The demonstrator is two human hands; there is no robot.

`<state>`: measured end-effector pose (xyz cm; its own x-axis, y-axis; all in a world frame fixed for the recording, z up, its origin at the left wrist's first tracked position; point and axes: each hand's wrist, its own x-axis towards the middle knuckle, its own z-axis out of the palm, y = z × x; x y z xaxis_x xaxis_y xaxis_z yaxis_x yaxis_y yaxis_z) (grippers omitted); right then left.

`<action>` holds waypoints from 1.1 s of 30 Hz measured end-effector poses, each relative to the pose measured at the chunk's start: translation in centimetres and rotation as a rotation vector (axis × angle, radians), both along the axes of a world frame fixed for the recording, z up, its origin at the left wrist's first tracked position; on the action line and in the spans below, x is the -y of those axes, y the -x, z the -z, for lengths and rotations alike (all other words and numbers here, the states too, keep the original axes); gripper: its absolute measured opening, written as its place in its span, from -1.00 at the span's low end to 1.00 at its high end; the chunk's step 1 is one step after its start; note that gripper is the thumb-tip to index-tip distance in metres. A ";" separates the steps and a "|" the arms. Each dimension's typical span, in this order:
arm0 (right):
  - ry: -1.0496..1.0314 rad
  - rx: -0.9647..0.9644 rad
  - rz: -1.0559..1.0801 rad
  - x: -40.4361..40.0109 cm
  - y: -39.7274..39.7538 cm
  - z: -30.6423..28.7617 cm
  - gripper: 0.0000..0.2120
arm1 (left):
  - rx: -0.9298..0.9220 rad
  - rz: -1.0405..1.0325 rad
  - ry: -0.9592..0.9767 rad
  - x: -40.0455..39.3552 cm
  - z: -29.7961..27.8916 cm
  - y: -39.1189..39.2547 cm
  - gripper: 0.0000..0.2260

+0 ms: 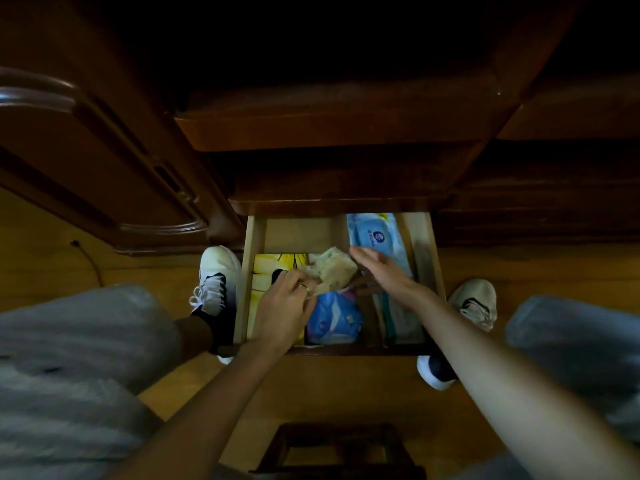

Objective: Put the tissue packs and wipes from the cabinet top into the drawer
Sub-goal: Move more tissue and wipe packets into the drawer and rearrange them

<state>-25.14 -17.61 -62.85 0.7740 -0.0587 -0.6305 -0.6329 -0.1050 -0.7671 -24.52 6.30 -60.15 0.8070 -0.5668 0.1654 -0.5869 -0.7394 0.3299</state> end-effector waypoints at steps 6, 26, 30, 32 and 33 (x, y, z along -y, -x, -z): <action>0.188 0.144 -0.093 0.0 -0.8 0.3 -0.45 | -0.076 0.270 0.115 1.7 0.0 2.1 -0.74; 0.200 -0.141 -0.478 -3.7 3.2 4.0 -0.30 | -0.092 0.202 -0.631 1.8 5.0 -0.9 -0.06; 0.325 -0.091 -0.505 -3.2 2.9 4.4 -0.20 | -0.128 0.211 -0.635 1.4 4.9 -1.1 -0.05; 0.657 0.029 -0.537 -3.6 3.1 4.3 -0.04 | -0.154 0.223 -0.611 1.4 5.1 -1.1 -0.04; 0.761 0.095 -0.532 -4.0 3.3 4.4 0.06 | -0.183 0.220 -0.587 1.5 5.0 -1.2 -0.01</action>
<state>-28.40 -13.63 -67.25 0.8643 -0.0528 -0.5003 -0.2948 -0.8590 -0.4187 -23.32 4.82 -65.11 0.6478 -0.6764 -0.3506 -0.7177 -0.6961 0.0168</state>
